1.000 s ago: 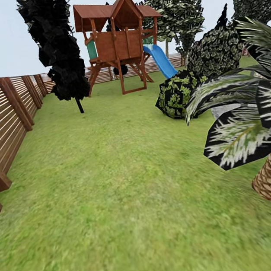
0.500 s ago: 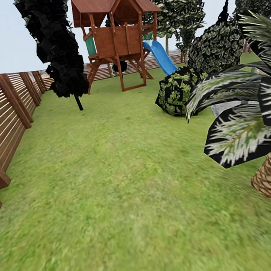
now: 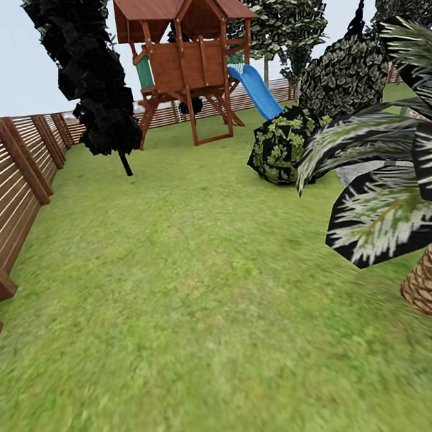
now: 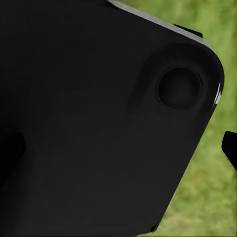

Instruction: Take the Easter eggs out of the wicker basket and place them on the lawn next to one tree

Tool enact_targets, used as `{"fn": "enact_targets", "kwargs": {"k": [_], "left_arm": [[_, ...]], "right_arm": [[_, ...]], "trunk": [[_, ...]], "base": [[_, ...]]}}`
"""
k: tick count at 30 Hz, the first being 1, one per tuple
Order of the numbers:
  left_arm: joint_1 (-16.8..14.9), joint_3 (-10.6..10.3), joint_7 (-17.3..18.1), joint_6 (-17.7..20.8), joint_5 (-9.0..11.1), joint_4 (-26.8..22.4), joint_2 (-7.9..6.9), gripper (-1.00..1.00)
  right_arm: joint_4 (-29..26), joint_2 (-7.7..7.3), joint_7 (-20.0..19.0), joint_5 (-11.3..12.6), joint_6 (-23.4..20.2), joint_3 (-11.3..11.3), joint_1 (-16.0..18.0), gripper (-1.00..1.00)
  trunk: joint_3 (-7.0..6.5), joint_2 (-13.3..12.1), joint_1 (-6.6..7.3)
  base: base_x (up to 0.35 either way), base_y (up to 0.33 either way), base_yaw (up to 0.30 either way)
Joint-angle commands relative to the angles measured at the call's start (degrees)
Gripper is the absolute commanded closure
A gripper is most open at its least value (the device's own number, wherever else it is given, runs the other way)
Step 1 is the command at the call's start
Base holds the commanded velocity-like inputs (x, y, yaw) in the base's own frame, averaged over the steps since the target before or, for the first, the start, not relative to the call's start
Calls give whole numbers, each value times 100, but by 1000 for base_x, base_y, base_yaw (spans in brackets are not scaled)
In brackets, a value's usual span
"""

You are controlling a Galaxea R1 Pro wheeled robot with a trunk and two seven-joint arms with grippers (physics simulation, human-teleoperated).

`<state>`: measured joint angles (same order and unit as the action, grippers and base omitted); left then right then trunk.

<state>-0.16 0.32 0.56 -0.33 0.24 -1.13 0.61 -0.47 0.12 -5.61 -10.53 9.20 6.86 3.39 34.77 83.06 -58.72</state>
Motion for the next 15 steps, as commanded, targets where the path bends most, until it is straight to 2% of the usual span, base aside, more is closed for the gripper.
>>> {"fn": "enact_targets", "kwargs": {"k": [1,15], "left_arm": [[-2,2,6,-3,3,0,0,-100],[-2,2,6,-2,3,6,0,-100]], "right_arm": [[4,2,-1,9,25,43,3,-100],[3,5,-6,9,38,44,3,-100]], "trunk": [[5,2,-1],[5,2,-1]], "base": [[158,5,0],[295,64,0]]}}
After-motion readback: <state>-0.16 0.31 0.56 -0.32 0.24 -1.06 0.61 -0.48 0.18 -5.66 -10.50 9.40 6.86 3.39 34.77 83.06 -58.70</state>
